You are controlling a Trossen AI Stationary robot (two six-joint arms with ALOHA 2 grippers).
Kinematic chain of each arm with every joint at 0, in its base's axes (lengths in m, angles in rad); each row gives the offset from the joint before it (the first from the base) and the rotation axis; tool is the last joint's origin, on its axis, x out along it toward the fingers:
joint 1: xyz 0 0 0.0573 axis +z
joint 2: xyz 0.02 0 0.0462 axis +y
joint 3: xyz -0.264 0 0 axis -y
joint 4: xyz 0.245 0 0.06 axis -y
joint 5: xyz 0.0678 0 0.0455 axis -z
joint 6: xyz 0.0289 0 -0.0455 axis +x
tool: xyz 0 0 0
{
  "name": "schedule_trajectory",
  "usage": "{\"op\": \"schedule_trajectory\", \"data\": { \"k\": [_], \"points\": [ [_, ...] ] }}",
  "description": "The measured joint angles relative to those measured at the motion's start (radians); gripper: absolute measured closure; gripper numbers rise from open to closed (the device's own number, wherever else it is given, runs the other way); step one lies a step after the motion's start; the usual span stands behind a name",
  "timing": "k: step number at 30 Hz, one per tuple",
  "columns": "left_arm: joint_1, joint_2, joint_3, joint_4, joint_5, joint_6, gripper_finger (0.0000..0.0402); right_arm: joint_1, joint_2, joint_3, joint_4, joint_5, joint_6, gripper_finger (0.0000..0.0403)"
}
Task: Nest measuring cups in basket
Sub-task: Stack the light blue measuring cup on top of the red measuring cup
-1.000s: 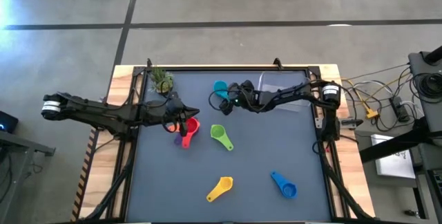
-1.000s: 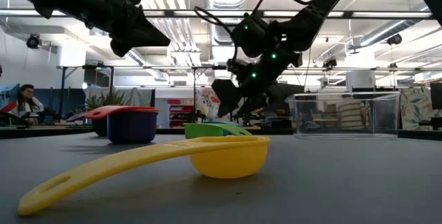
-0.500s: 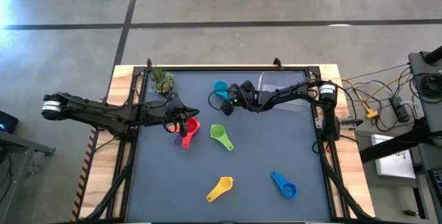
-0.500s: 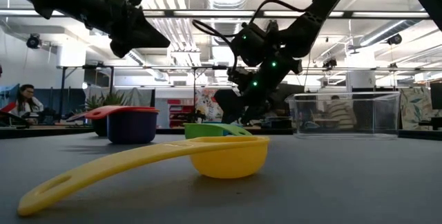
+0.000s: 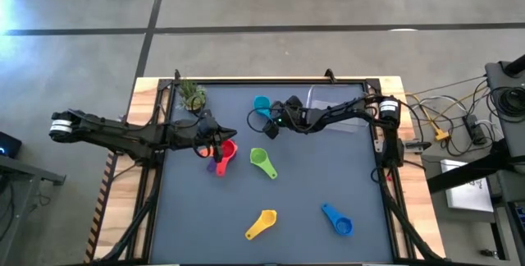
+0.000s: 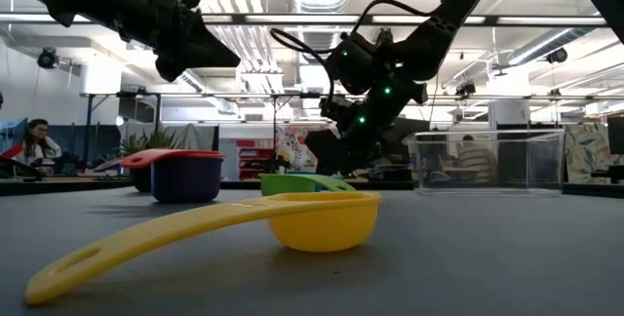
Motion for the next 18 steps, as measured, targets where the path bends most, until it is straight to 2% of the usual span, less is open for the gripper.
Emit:
{"op": "schedule_trajectory", "data": {
  "k": [8, 18],
  "points": [
    [0.000, 0.000, 0.000, 0.000, 0.000, 0.000, 0.0402, 0.000, 0.000, 0.000, 0.000, 0.000, -0.017, 0.0085],
    [0.000, 0.000, 0.000, 0.000, 0.000, 0.000, 0.0402, 0.000, 0.000, 0.000, -0.002, -0.001, -0.036, 0.0220]
  ]
}}
